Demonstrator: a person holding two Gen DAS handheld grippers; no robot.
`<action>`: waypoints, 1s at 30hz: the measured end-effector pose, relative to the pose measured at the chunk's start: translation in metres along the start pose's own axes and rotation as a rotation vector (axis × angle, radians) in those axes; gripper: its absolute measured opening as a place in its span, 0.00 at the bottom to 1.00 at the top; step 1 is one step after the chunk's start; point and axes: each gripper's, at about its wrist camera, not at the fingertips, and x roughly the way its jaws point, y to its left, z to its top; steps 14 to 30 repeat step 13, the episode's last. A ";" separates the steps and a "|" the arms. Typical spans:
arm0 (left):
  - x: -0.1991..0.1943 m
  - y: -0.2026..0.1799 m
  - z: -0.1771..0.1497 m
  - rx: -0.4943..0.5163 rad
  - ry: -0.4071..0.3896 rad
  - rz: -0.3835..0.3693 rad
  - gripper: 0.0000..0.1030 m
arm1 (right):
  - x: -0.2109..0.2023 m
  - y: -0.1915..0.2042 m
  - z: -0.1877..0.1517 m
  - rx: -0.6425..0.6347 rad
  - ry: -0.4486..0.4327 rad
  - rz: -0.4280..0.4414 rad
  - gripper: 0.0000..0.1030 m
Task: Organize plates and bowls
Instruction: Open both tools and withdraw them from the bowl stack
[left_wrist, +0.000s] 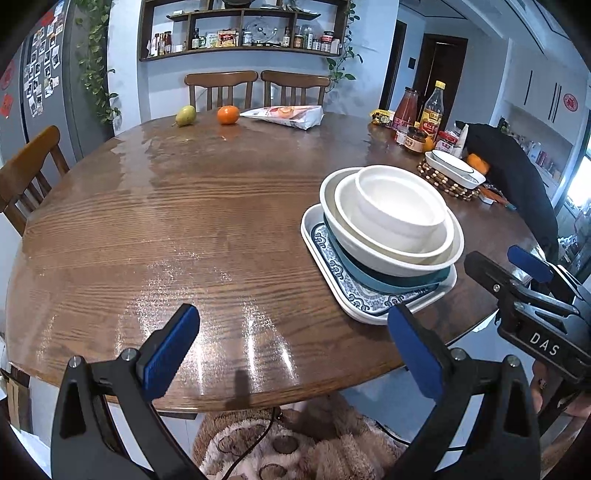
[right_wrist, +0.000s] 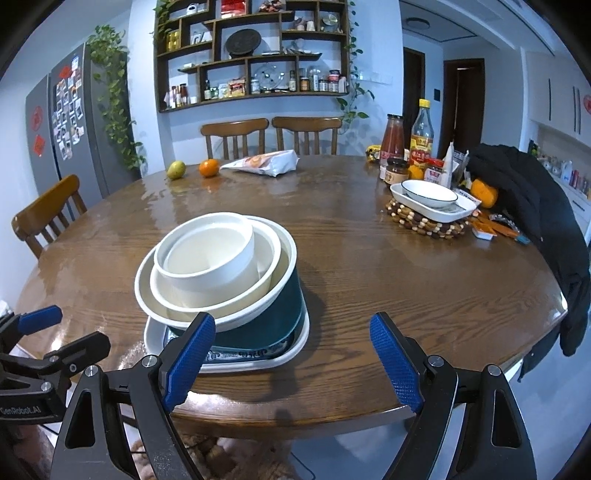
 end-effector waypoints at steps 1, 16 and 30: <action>0.000 -0.001 0.000 0.002 -0.001 0.001 0.99 | -0.001 0.000 -0.001 0.000 -0.001 0.002 0.84; -0.003 -0.002 -0.003 0.005 -0.001 0.001 0.99 | -0.004 0.001 -0.003 -0.006 0.002 0.004 0.84; -0.003 -0.002 -0.003 0.005 -0.001 0.001 0.99 | -0.004 0.001 -0.003 -0.006 0.002 0.004 0.84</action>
